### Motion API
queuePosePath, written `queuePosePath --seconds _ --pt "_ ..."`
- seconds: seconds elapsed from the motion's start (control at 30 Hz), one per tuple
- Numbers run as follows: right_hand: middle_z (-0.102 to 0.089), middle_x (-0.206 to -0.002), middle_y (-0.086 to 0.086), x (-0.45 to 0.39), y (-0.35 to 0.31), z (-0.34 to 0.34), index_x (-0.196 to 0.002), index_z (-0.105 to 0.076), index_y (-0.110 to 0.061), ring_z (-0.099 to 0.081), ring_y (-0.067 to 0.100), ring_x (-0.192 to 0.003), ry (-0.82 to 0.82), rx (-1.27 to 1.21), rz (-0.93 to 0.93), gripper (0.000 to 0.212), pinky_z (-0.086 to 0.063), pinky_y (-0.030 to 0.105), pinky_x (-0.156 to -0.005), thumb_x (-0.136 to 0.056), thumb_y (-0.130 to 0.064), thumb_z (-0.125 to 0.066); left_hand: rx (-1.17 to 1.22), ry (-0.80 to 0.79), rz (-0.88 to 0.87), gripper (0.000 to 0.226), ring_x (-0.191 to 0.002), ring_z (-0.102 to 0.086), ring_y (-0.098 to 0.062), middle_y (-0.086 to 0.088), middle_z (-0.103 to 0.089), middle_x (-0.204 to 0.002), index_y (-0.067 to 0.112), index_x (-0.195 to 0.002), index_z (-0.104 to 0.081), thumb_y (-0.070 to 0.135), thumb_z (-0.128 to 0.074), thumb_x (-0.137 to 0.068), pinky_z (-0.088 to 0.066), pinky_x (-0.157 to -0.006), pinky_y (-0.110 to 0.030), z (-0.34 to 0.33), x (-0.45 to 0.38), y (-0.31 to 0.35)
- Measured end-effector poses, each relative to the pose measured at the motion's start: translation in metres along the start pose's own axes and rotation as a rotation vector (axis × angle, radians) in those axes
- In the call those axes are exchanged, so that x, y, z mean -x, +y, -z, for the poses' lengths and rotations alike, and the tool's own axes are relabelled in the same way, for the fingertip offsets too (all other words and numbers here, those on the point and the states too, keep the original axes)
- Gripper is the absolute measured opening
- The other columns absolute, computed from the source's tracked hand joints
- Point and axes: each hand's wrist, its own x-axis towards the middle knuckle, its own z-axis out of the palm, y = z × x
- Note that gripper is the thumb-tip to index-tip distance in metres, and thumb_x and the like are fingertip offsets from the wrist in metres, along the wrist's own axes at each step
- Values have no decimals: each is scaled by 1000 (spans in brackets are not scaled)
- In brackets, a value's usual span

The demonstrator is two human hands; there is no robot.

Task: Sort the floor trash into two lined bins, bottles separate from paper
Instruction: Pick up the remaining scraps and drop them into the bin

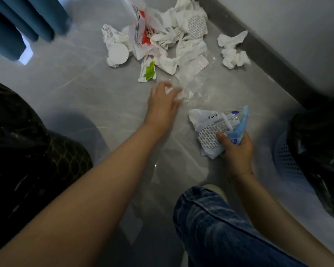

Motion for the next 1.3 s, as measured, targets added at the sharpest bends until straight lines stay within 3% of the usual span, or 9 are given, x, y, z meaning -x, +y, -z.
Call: queuePosePath --seconds 0.07,0.13,0.3,0.43,0.6,0.7,0.77,0.97,1.3 --pt "-66 -114 9 0 1 4 -122 -55 -4 -66 16 -98 -4 -7 2 39 -55 31 -86 -84 -2 -65 -101 -87 25 31 -112 -39 -29 -8 -41 -135 23 -123 -57 31 -52 -94 -36 -92 -37 -13 4 -11" --pt "-66 -114 8 0 1 7 -121 -54 -4 -66 17 -100 -4 -6 8 38 -55 30 -86 -85 -2 -64 -70 -17 7 24 -102 -44 -32 -12 -50 -122 15 -111 -61 29 -54 -92 -38 -86 -38 -18 9 -21" --pt "-66 -107 -1 -5 1 11 -120 -54 -8 -66 10 -95 50 -26 9 38 -56 24 -82 -84 -4 -65 36 60 44 22 -82 -50 -28 -9 -61 -84 9 -81 -62 31 -63 -87 -28 -69 -25 -18 10 -28" --pt "-65 -105 -2 -5 4 9 -119 -53 -6 -66 0 -86 87 -50 26 38 -54 18 -79 -83 0 -65 123 144 13 35 -73 -50 -23 -3 -57 -67 9 -62 -58 36 -67 -82 -28 -67 -22 -4 0 -16" --pt "-64 -104 -6 -8 8 9 -119 -53 -6 -66 0 -87 90 -34 28 39 -54 18 -79 -83 -1 -65 202 144 -132 28 -94 -47 -21 -4 -53 -92 8 -64 -61 30 -71 -79 -30 -78 -10 5 -30 21" --pt "-64 -105 -5 -8 9 9 -121 -52 -5 -65 2 -89 81 -27 29 40 -54 20 -82 -84 -2 -65 199 24 -174 26 -106 -52 -22 -11 -55 -115 6 -68 -59 25 -70 -81 -38 -83 -20 0 -54 30" --pt "-64 -106 -4 -9 9 9 -121 -52 -5 -64 4 -92 86 -12 36 40 -54 22 -84 -83 -2 -65 141 -44 -211 24 -99 -56 -23 -12 -55 -113 4 -74 -56 21 -70 -81 -38 -76 -21 -5 -62 29" --pt "-63 -108 0 -9 10 8 -122 -51 -4 -63 2 -93 105 34 75 42 -53 17 -82 -83 -2 -66 19 -171 -26 47 -96 -53 -23 -9 -45 -119 15 -120 -51 30 -71 -81 -38 -75 -24 -17 -40 6" --pt "-62 -114 6 -8 7 8 -122 -51 -4 -62 7 -98 84 44 69 42 -53 19 -83 -83 -4 -66 5 -103 43 18 -80 -50 -20 -6 -48 -102 10 -94 -57 27 -61 -88 -40 -69 -27 -16 11 6"
